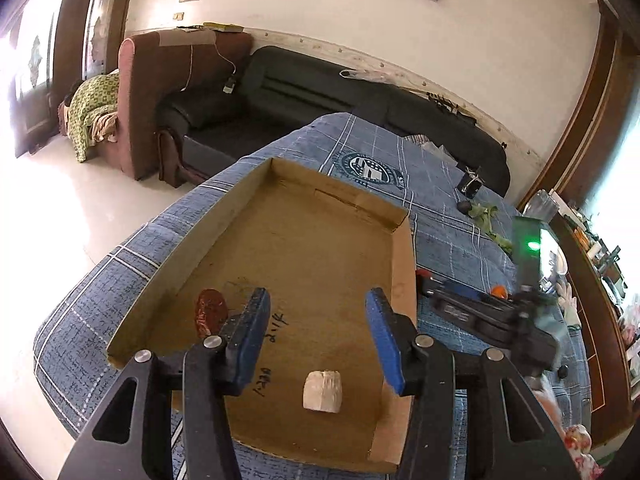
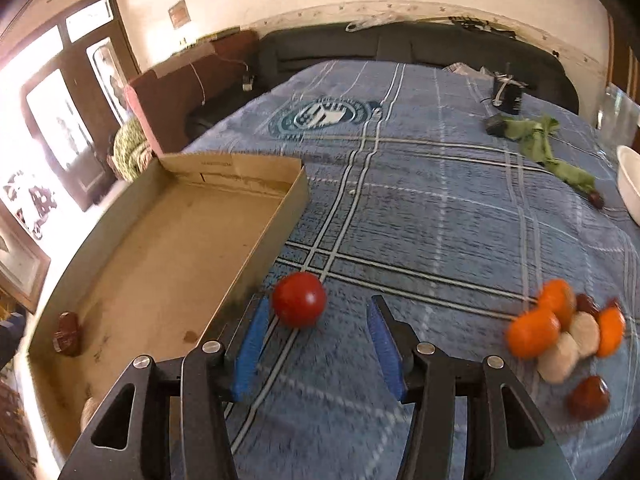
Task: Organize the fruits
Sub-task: 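Grasp the cherry tomato with the left tool while the right tool grasps a large red date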
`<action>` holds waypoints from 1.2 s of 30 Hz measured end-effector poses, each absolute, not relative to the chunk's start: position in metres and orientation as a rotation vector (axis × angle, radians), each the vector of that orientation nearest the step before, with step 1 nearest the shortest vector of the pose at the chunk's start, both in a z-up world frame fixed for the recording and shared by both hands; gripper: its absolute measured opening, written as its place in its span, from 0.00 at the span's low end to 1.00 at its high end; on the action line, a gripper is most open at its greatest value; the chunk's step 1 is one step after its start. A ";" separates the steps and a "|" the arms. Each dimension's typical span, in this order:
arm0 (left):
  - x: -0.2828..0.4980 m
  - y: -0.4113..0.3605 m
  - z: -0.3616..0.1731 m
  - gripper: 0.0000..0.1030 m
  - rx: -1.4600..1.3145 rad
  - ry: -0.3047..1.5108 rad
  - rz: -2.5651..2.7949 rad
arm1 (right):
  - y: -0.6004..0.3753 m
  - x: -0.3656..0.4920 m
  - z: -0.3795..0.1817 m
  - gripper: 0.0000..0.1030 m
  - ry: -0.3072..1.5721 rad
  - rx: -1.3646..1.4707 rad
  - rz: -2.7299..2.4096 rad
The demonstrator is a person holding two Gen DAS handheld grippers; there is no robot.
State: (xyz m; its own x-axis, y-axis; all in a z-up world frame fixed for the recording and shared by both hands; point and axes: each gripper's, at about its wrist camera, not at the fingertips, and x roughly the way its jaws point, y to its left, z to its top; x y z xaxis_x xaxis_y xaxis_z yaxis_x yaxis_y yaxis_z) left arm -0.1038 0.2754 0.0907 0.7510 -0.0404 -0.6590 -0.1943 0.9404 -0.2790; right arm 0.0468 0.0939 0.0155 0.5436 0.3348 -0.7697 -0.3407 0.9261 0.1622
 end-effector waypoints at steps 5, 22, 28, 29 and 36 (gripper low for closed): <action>-0.101 0.266 0.091 0.49 -0.326 0.734 0.070 | 0.098 0.050 0.011 0.31 0.933 0.010 0.427; -0.086 0.154 0.079 0.54 -0.221 0.828 -0.205 | -0.016 -0.029 0.013 0.34 0.980 0.085 0.367; -0.090 0.134 0.070 0.54 -0.155 0.858 -0.213 | -0.087 -0.035 0.042 0.58 0.842 0.246 0.327; -0.088 0.132 0.068 0.54 -0.152 0.866 -0.213 | -0.100 -0.033 0.043 0.58 0.833 0.272 0.292; -0.075 0.108 0.045 0.54 -0.159 0.940 -0.262 | -0.159 -0.019 0.017 0.58 0.851 0.419 0.143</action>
State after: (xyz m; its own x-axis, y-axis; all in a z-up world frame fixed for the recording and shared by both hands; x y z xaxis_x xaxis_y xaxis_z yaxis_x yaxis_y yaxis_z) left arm -0.0751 0.1078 0.0447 0.5618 -0.2901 -0.7747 0.1521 0.9568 -0.2479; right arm -0.0194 -0.1595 0.0169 0.6551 0.2870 -0.6989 0.0430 0.9094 0.4137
